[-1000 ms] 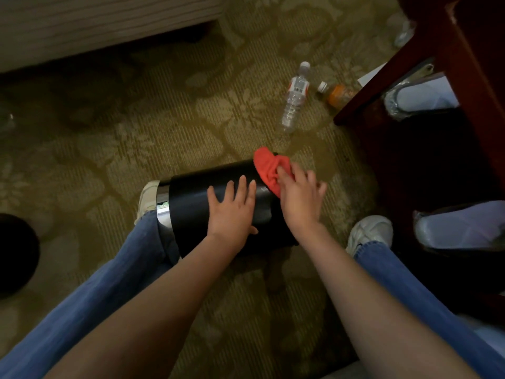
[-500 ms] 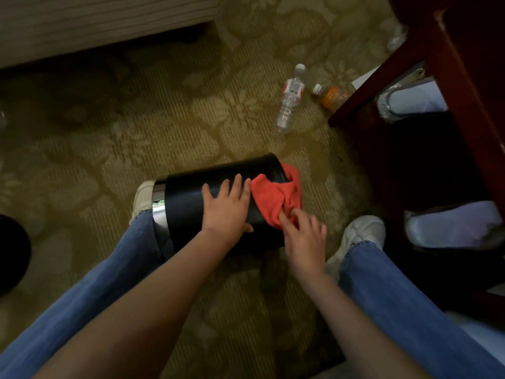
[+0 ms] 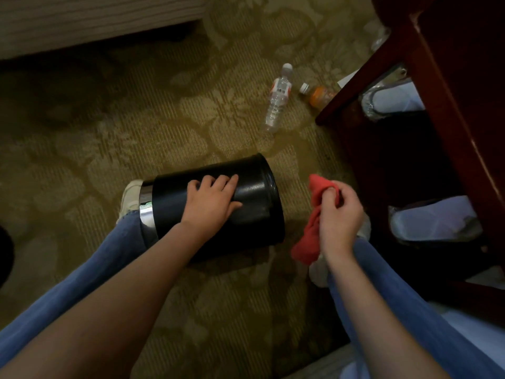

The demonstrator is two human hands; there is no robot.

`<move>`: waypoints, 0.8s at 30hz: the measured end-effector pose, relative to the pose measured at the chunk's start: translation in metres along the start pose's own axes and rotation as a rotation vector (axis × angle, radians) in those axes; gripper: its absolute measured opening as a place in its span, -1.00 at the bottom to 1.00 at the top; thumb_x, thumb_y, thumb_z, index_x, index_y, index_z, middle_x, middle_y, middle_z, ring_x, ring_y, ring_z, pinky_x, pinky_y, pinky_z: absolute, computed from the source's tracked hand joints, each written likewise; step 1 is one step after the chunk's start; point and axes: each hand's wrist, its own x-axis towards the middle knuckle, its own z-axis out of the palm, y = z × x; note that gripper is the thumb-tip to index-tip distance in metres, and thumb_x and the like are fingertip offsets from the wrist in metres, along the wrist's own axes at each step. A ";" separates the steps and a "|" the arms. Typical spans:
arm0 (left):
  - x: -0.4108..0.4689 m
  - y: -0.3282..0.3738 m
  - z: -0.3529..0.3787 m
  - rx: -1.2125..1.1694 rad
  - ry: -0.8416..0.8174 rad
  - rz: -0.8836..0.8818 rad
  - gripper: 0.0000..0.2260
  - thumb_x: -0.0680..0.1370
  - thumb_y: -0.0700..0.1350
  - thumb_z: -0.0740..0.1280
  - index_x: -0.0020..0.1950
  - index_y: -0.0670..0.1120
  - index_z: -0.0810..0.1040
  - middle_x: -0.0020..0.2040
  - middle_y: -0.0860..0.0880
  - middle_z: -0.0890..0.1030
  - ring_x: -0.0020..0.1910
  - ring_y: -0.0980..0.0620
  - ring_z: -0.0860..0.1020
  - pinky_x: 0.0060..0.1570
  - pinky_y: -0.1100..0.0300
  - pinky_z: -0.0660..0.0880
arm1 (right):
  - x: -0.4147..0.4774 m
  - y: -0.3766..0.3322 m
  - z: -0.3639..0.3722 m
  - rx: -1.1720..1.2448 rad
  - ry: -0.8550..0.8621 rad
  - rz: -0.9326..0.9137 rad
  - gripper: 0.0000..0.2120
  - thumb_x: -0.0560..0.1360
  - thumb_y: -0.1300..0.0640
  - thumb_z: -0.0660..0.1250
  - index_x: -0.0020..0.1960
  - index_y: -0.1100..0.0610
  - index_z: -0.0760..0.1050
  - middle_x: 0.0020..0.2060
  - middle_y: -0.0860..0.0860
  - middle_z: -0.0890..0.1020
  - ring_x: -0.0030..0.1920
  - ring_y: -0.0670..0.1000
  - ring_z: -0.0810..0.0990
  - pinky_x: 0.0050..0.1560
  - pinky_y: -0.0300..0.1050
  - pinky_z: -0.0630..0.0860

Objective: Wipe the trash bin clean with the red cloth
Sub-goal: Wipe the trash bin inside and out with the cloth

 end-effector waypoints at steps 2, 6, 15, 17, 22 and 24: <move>0.004 -0.002 -0.001 0.009 -0.018 -0.041 -0.37 0.58 0.18 0.12 0.55 -0.05 0.00 0.47 -0.04 0.22 0.40 -0.07 0.23 0.32 -0.07 0.20 | 0.000 -0.007 0.004 0.028 -0.007 -0.007 -0.79 0.48 0.00 0.19 -0.02 0.01 0.57 -0.15 0.00 0.63 -0.12 0.09 0.61 -0.05 0.11 0.55; 0.011 -0.013 -0.001 -0.084 -0.151 -0.145 -0.21 0.51 0.29 0.17 0.55 -0.06 -0.12 0.56 -0.07 0.02 0.52 -0.08 0.03 0.42 -0.19 0.00 | -0.002 -0.012 0.012 -0.035 -0.117 -0.083 -0.84 0.55 0.13 0.22 0.03 0.03 0.57 -0.10 -0.06 0.62 -0.03 -0.04 0.57 0.05 -0.03 0.51; 0.011 -0.015 -0.002 -0.125 -0.234 -0.132 -0.24 0.50 0.30 0.18 0.55 -0.03 -0.01 0.56 -0.06 0.04 0.52 -0.08 0.04 0.44 -0.22 -0.04 | 0.000 -0.009 0.027 -0.264 -0.286 -0.215 -0.80 0.55 0.13 0.27 0.12 0.11 0.60 -0.13 -0.13 0.50 0.01 0.00 0.47 0.08 -0.04 0.39; 0.009 -0.013 -0.002 -0.117 -0.229 -0.126 -0.24 0.49 0.30 0.20 0.55 -0.03 0.01 0.55 -0.06 0.07 0.51 -0.09 0.07 0.43 -0.21 -0.01 | -0.004 -0.004 0.027 -0.329 -0.340 -0.255 -0.80 0.54 0.12 0.27 0.11 0.09 0.60 -0.17 -0.11 0.48 -0.02 0.01 0.45 0.10 0.05 0.39; -0.004 -0.007 -0.001 -0.021 -0.130 -0.064 -0.32 0.49 0.33 0.16 0.48 -0.03 0.17 0.44 -0.05 0.28 0.39 -0.10 0.26 0.35 -0.14 0.18 | -0.011 0.009 0.032 -0.251 -0.375 -0.216 -0.81 0.51 0.12 0.30 0.06 0.12 0.62 -0.06 -0.08 0.49 0.02 0.05 0.51 0.11 0.16 0.46; -0.007 -0.007 -0.002 0.014 -0.117 -0.033 -0.34 0.51 0.31 0.14 0.48 -0.05 0.18 0.39 -0.05 0.30 0.34 -0.10 0.29 0.30 -0.11 0.23 | -0.015 0.012 0.035 -0.224 -0.407 -0.211 -0.80 0.51 0.13 0.28 0.06 0.11 0.63 0.03 -0.02 0.57 0.07 0.05 0.54 0.15 0.14 0.46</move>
